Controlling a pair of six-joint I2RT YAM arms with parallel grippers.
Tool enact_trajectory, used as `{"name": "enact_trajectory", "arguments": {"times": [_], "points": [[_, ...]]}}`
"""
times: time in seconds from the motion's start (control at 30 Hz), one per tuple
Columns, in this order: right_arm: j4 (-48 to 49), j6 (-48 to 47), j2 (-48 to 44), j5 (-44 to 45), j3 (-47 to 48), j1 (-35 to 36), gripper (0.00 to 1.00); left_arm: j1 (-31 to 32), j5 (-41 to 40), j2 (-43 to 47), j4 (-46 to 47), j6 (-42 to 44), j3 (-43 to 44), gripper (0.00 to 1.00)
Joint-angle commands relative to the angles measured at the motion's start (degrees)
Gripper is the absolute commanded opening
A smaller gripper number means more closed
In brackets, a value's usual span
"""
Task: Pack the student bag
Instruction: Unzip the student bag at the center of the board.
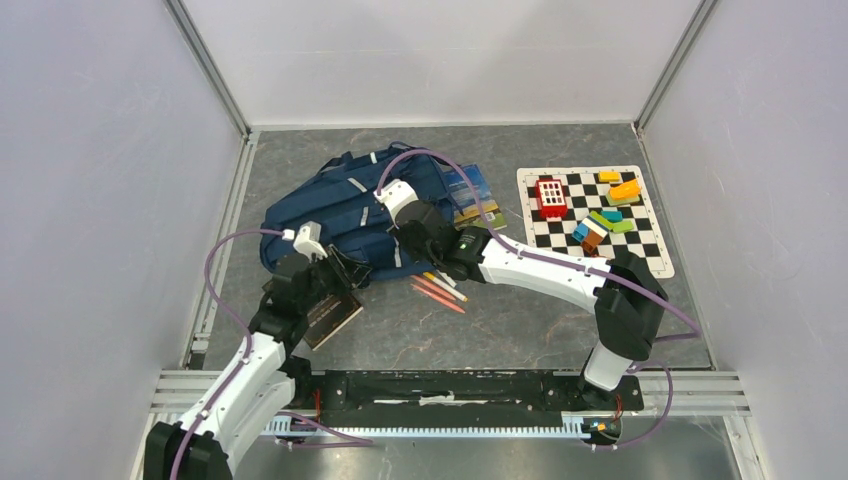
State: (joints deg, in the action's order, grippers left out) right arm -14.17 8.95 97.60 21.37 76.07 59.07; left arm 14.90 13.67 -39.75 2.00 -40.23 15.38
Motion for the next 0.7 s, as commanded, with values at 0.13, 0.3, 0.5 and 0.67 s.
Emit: {"name": "enact_trajectory", "arguments": {"times": [0.13, 0.3, 0.5, 0.67], "points": [[4.8, 0.6, -1.8, -0.6, 2.9, -0.2, 0.00, 0.1, -4.4, 3.6, 1.8, 0.7, 0.0, 0.10], [4.9, 0.5, -1.5, -0.8, 2.7, -0.2, 0.00, 0.1, -8.7, 7.3, -4.0, 0.3, -0.3, 0.02], [4.5, 0.5, -1.8, 2.3, 1.6, -0.2, 0.00, 0.1, -14.9, 9.1, -12.0, -2.8, 1.3, 0.02], [4.3, -0.3, -2.9, 9.5, -0.2, -0.2, 0.00, 0.1, -19.9, 7.3, -17.7, -4.3, 3.1, 0.02]]}}
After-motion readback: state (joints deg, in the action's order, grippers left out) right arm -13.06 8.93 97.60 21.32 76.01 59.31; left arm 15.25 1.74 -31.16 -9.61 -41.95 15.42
